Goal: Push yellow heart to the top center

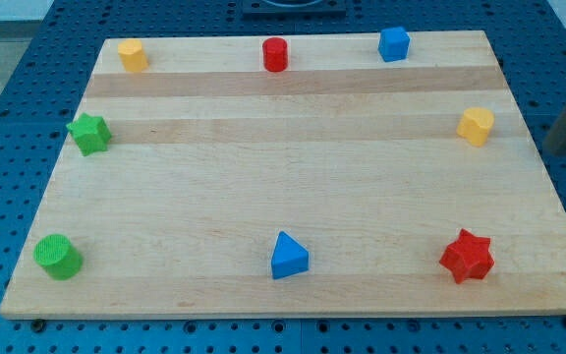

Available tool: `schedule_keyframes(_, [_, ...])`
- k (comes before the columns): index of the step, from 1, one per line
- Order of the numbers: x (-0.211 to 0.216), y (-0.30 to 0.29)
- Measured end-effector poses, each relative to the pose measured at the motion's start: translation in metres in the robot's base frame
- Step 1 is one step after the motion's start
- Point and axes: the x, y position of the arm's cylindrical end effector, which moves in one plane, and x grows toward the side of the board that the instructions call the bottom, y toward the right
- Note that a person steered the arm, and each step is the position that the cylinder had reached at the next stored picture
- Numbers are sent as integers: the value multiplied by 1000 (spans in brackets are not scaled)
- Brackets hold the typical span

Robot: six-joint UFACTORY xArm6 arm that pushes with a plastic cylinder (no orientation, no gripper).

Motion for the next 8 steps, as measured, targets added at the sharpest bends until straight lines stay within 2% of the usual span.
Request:
schedule_keyframes(1, [-20,-8])
schedule_keyframes(3, [-4,-150])
schedule_keyframes(4, [-12,-248])
schedule_keyframes(5, [-8,-292])
schedule_keyframes(6, [11,-255])
schedule_keyframes(7, [4,-177])
schedule_keyframes(8, [-24,-182])
